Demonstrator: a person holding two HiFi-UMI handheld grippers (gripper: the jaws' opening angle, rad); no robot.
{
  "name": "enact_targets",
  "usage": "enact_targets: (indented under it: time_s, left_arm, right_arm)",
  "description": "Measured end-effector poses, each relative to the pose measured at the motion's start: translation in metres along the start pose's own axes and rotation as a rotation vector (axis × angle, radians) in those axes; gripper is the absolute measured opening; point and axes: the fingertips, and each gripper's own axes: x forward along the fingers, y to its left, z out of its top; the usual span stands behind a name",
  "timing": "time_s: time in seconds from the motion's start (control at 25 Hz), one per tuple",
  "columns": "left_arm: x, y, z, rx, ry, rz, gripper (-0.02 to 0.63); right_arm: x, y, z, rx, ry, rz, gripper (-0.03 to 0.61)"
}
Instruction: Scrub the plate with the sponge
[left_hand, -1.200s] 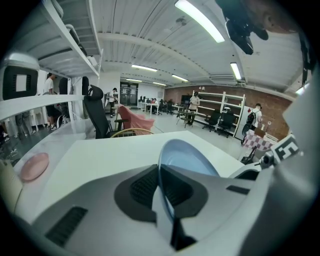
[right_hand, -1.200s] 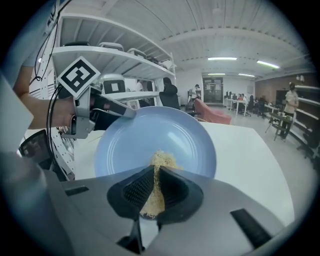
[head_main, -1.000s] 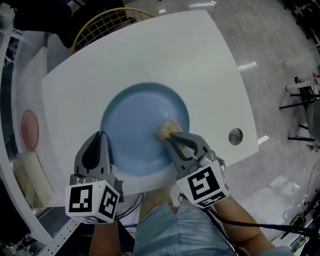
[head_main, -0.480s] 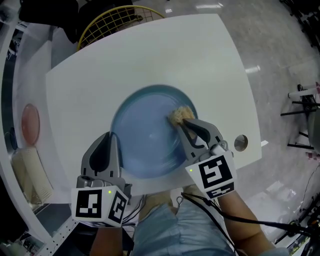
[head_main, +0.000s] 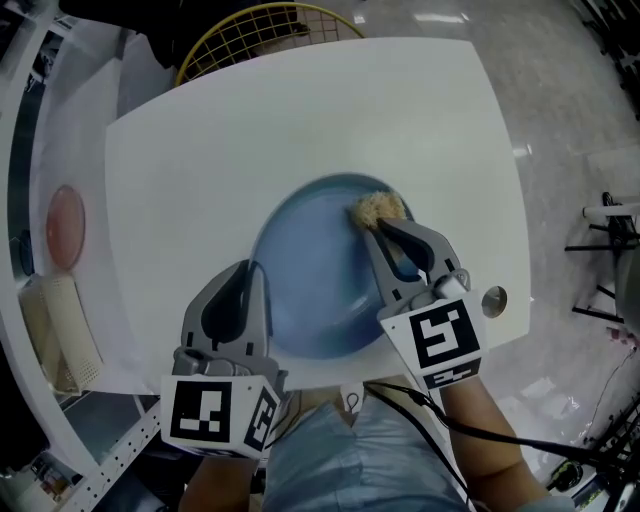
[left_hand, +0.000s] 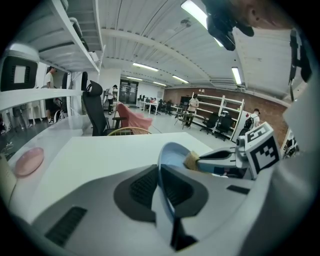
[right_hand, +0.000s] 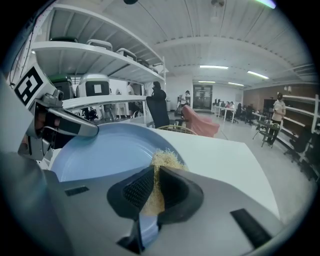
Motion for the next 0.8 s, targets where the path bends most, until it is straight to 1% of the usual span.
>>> enact_targets:
  time_s: [0.28, 0.44, 0.8]
  left_arm:
    - [-0.001, 0.004, 0.002, -0.014, -0.006, 0.003, 0.023]
    - [-0.002, 0.007, 0.001, -0.020, -0.005, 0.007, 0.023]
    - [-0.005, 0.010, -0.003, -0.021, 0.000, 0.018, 0.023]
  right_arm:
    - [0.009, 0.019, 0.019, -0.041, -0.031, 0.042, 0.040]
    - [0.010, 0.035, 0.029, -0.082, -0.038, 0.080, 0.040]
    - [0.005, 0.073, 0.036, -0.119, -0.064, 0.167, 0.040]
